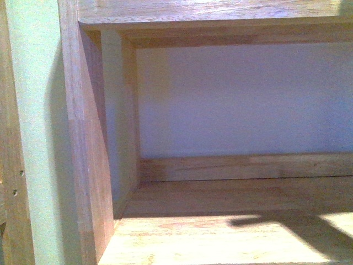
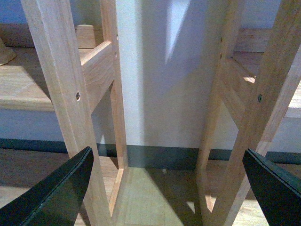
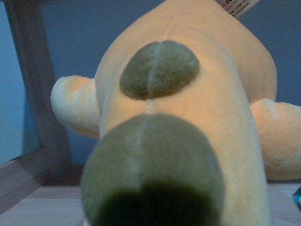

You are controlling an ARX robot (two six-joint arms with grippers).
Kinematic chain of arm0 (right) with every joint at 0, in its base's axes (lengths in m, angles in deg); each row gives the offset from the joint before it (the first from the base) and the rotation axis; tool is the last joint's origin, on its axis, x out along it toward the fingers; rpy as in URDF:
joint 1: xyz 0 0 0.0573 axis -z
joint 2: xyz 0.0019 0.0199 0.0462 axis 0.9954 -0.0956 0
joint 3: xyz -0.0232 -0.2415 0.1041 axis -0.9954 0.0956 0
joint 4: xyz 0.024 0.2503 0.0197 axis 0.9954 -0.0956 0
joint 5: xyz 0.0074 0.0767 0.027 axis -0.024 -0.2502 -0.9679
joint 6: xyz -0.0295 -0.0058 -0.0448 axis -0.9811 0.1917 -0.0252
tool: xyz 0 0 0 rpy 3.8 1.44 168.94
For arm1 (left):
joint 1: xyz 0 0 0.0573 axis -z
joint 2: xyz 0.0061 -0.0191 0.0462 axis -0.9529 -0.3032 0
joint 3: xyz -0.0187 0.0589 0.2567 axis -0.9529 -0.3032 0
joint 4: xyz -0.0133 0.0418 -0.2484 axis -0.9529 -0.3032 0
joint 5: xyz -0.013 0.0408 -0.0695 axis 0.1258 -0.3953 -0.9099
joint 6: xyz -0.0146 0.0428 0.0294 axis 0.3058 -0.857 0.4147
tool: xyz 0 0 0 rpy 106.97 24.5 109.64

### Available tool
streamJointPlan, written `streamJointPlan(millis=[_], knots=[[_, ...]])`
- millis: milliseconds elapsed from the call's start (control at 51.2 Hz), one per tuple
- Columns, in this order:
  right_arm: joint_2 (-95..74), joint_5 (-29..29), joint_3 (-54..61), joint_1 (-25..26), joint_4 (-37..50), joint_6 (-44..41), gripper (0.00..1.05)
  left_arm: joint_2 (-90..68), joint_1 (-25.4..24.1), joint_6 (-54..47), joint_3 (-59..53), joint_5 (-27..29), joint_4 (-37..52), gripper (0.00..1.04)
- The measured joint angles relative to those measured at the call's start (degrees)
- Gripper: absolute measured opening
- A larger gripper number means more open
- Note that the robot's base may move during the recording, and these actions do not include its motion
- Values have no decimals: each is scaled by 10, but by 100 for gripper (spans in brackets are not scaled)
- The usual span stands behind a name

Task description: Put away toys

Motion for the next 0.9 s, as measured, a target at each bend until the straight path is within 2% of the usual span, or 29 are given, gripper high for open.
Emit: streamJointPlan(millis=[273,468,703,898], knots=[[-109,-16,-113,-73,-58,56,10,0,0,0,0,0,0,98],[-168,-52,-172,-119,-97,109,10,0,0,0,0,0,0,98],[-227,-52,-222,-165,-102,162,10,0,0,0,0,0,0,98],[-266,-37,-264,-179,-96,219,10,0,0,0,0,0,0,98]])
